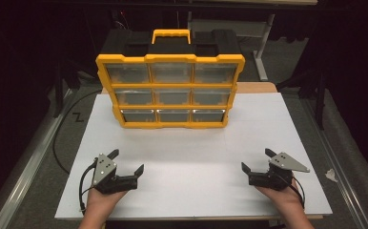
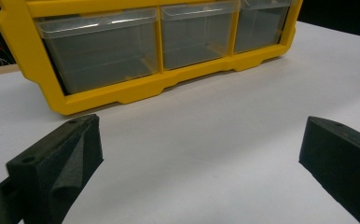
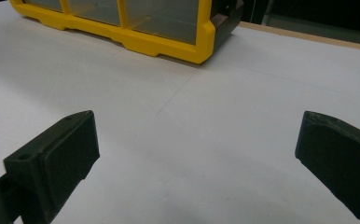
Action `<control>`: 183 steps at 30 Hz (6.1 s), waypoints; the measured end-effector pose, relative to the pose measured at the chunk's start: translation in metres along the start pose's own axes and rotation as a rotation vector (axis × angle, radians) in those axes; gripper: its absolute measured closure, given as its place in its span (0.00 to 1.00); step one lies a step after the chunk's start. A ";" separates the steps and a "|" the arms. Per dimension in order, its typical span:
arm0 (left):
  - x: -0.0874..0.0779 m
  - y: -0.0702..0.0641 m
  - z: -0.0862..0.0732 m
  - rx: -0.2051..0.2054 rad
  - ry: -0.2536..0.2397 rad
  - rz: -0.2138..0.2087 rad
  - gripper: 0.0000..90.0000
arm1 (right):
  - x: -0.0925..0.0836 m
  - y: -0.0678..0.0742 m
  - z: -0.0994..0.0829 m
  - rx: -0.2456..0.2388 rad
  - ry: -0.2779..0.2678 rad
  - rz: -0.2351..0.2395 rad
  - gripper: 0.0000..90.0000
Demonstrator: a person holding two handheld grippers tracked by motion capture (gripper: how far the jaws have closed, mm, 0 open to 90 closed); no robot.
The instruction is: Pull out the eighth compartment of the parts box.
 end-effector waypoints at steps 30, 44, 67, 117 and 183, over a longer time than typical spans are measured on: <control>0.001 0.000 -0.001 0.002 0.003 -0.007 0.00 | 0.016 0.014 0.005 -0.038 -0.016 -0.017 0.01; 0.001 0.000 -0.001 0.010 -0.003 -0.014 0.00 | 0.046 0.024 0.016 -0.067 -0.007 -0.016 0.01; -0.001 0.000 -0.001 0.006 -0.017 -0.010 0.00 | 0.113 0.021 0.034 -0.060 0.041 -0.081 0.01; -0.002 0.002 -0.001 0.013 -0.030 -0.005 0.00 | 0.092 0.039 0.028 -0.493 0.183 -0.201 0.01; -0.003 0.005 -0.002 0.021 -0.020 0.008 0.00 | 0.116 0.136 0.032 -1.324 0.157 -0.304 0.10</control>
Point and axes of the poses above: each handheld gripper's, and its own axes: x roughly forward along the jaws, z roughly out of its top, y roughly to its left, the point moved 1 cm from there along x, roughly forward along the jaws, and after that the axes turned 3 degrees about -y, right-handed, at the moved point
